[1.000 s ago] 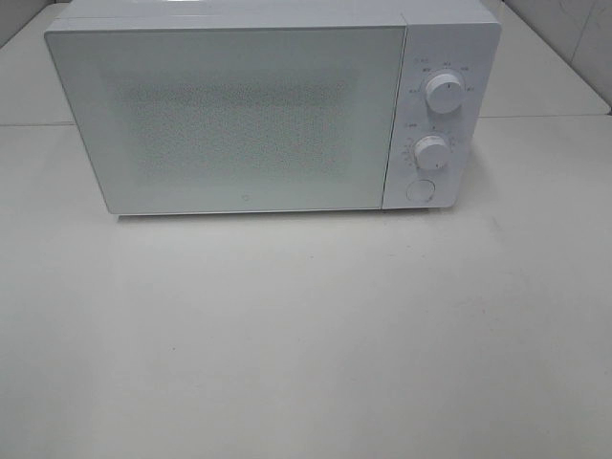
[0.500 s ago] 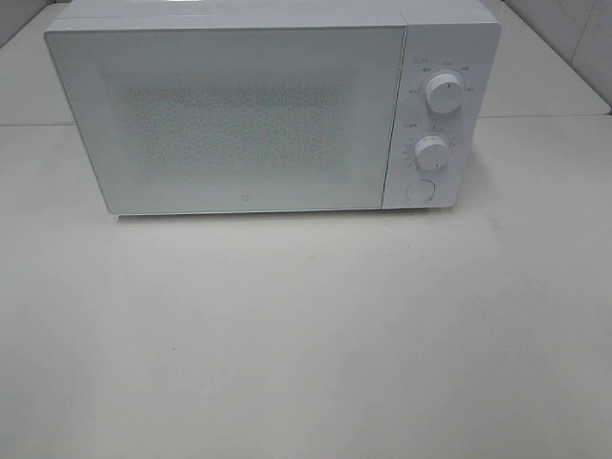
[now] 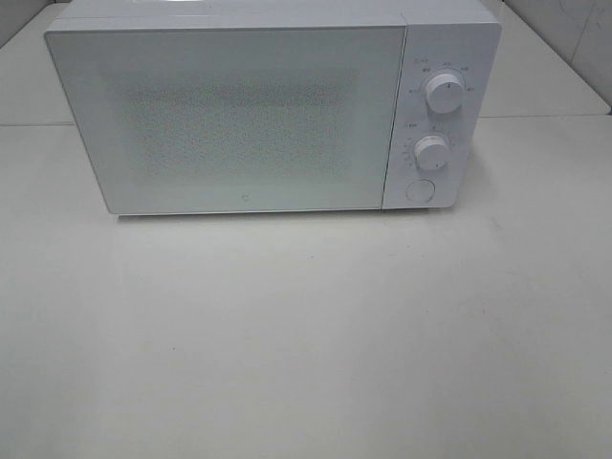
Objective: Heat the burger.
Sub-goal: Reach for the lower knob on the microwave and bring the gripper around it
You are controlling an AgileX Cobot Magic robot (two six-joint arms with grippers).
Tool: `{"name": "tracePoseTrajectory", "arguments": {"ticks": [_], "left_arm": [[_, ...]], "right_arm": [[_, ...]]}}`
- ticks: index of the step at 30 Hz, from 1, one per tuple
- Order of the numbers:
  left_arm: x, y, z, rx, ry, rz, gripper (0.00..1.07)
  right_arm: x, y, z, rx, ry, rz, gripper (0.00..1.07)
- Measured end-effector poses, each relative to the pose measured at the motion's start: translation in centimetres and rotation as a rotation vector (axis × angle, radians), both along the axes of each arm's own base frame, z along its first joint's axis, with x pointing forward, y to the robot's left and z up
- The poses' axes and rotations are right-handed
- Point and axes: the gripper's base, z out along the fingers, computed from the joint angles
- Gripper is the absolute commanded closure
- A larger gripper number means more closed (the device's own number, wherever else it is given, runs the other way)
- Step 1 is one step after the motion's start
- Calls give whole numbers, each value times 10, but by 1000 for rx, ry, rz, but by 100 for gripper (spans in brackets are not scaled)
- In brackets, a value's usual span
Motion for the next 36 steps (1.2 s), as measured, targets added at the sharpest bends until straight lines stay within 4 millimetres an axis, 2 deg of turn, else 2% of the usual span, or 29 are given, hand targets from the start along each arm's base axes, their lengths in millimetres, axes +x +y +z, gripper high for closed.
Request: {"name": "tracePoseTrajectory", "arguments": {"ticks": [15, 22, 31, 36], "left_arm": [[0, 0, 0, 0, 0, 0, 8], [0, 0, 0, 0, 0, 0, 8], [0, 0, 0, 0, 0, 0, 8], [0, 0, 0, 0, 0, 0, 8]], "right_arm": [[55, 11, 10, -1, -58, 30, 31], [74, 14, 10, 1, -77, 42, 31], [110, 21, -1, -4, -33, 55, 32], [124, 24, -6, -4, -28, 62, 32]]}}
